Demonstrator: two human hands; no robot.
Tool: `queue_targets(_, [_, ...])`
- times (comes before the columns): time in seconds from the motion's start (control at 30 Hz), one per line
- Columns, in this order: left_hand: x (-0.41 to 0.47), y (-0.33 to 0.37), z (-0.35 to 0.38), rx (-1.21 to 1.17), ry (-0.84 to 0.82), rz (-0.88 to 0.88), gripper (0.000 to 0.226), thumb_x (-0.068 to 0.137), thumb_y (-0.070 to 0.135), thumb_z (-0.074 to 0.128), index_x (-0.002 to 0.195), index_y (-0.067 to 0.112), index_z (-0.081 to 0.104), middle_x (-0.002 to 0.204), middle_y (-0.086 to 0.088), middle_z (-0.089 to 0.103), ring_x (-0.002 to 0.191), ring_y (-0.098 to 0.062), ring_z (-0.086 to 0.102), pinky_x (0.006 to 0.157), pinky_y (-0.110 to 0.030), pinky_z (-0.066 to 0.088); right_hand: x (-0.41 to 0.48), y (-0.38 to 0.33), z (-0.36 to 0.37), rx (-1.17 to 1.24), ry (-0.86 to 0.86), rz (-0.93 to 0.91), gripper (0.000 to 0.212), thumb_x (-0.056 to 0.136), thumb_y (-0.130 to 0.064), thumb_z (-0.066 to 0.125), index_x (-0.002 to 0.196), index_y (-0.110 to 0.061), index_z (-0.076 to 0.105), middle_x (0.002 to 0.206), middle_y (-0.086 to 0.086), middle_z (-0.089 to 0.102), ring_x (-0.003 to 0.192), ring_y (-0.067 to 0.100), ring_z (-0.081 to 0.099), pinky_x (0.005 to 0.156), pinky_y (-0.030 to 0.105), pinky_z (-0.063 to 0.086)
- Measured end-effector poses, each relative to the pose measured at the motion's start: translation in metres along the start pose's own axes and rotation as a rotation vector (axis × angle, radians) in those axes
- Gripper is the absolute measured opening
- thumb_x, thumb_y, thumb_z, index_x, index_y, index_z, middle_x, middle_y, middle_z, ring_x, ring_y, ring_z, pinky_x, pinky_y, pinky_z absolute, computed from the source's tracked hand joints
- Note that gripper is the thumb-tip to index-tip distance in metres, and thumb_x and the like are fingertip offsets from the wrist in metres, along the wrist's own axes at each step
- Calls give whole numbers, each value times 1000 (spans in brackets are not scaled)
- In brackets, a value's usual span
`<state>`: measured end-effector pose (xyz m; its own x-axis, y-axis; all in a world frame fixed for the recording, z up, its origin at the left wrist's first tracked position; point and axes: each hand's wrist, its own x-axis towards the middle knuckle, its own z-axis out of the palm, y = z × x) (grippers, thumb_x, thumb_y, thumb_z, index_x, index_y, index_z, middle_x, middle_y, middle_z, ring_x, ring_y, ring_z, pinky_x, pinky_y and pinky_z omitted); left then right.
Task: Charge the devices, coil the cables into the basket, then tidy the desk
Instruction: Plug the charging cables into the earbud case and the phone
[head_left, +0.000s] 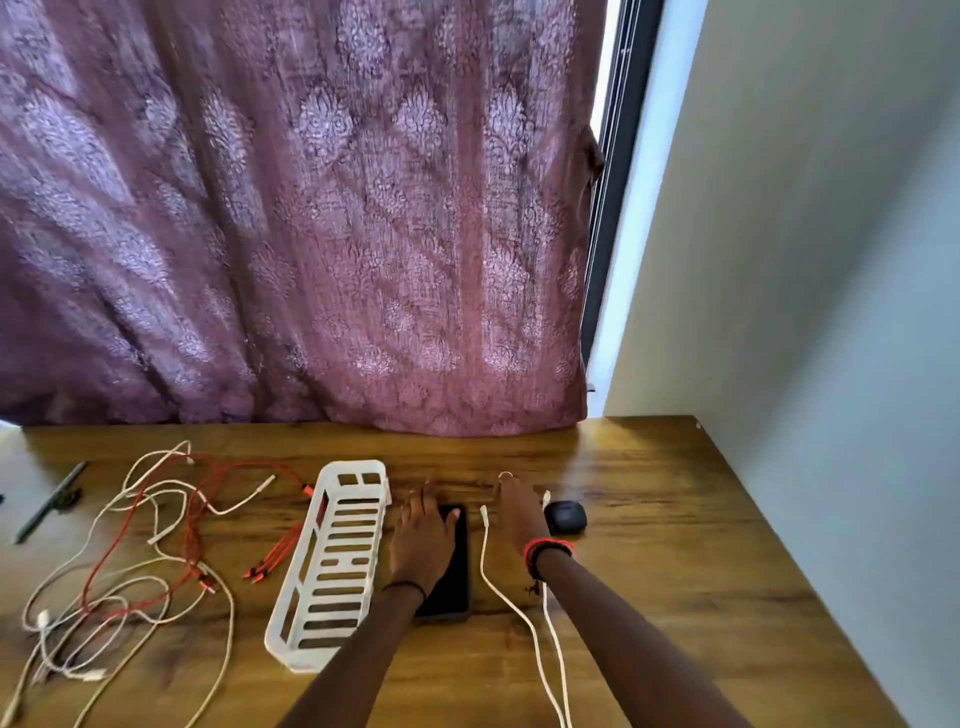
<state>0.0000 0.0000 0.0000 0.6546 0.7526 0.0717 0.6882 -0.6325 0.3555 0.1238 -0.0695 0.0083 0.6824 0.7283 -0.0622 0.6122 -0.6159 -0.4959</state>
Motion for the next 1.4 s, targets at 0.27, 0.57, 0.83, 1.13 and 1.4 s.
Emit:
queue_targets(0.27, [-6,-7,20,19,-335,-274,96,85,51,56,144,-5,5,145,-22,27,135,-33,31,107,-37,34,-2,-3,27,-74,-66,110,24,95,-16,37,112,-5,51,114,13,58,111,28,54,97,41,31])
queue_targets(0.57, [25,-7,17,91,-446,-371,106,67,53,75,141,-3,22,142,-20,36,131,-33,38,103,-41,37,8,0,38,-22,-30,164,21,92,-14,42,108,-7,53,114,12,59,109,26,55,87,35,35])
queue_targets(0.83, [37,-26,29,-57,-472,-337,109,50,60,80,134,4,39,137,-17,43,125,-32,43,101,-41,41,20,-1,39,287,-63,290,24,88,-17,53,103,1,57,104,18,66,99,32,61,70,30,40])
queue_targets(1.13, [49,-28,33,-450,-424,-333,91,62,28,83,133,3,31,129,-13,51,117,-31,52,96,-39,45,45,37,71,792,-23,446,9,76,-17,63,76,-8,62,80,12,71,74,29,68,65,47,57])
queue_targets(1.4, [73,-43,25,-728,-302,-323,52,68,17,81,114,5,60,110,-11,66,99,-28,62,86,-35,51,10,9,9,1003,-10,450,13,88,-1,58,75,-3,59,60,9,59,32,6,53,31,16,37])
